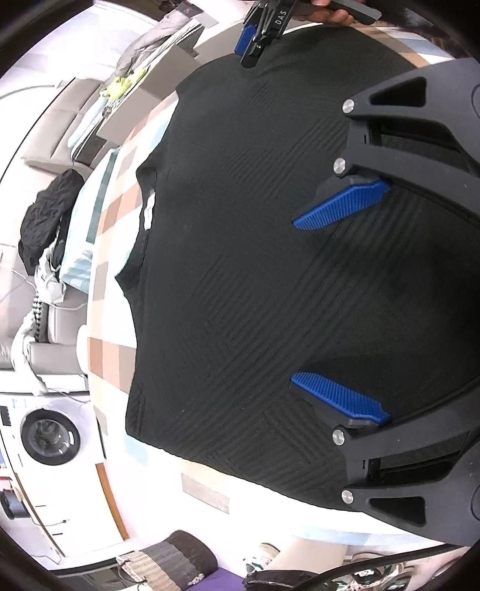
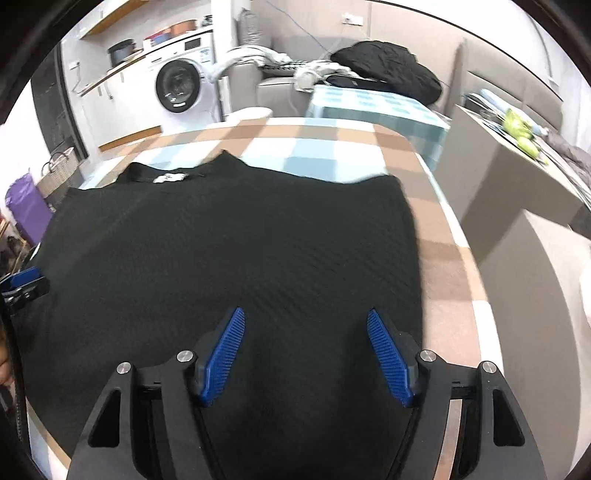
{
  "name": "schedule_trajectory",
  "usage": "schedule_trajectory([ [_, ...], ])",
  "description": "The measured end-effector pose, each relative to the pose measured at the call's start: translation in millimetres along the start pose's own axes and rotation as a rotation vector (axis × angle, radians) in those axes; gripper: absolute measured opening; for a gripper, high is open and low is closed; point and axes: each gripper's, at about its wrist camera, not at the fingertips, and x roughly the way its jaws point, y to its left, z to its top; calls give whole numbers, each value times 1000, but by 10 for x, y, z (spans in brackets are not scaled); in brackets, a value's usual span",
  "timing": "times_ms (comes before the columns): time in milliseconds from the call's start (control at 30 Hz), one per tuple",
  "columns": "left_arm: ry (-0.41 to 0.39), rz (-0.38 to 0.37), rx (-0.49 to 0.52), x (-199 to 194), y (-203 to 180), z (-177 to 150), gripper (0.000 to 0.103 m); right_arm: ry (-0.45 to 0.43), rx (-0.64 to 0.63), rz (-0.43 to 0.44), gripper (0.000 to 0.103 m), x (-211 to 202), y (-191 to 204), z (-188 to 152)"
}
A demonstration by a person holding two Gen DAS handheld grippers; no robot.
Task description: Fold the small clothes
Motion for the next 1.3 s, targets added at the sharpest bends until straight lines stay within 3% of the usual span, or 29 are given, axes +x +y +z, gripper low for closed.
schedule_trajectory([
  [167,2,0,12,31,57,-4,78,52,-11,-22,71,216,23,60],
  [367,-12,10,43,-157,39,-209,78,62,-42,-86,71,73,-24,-68],
  [533,-22,10,41,-371,10,-493,78,29,-48,-4,72,-175,114,-242],
  [633,-17,54,47,-468,-4,-689,78,23,-68,61,73,-245,264,-339],
  [833,-35,84,5,-779,105,-1058,78,39,-117,37,79,-252,380,-573],
  [900,-55,82,-28,-961,188,-1161,78,46,-91,45,80,-305,351,-627],
  [1100,-108,27,-292,-1407,647,-1473,78,28,-78,64,80,-464,419,-724],
  [1200,-112,-6,-369,-1492,769,-1588,78,18,-77,100,80,-489,504,-723],
  [1267,-105,-67,-404,-1498,819,-1645,75,9,-86,127,80,-514,577,-720],
  [1300,-105,-88,-416,-1494,836,-1661,69,6,-91,138,80,-528,616,-723],
])
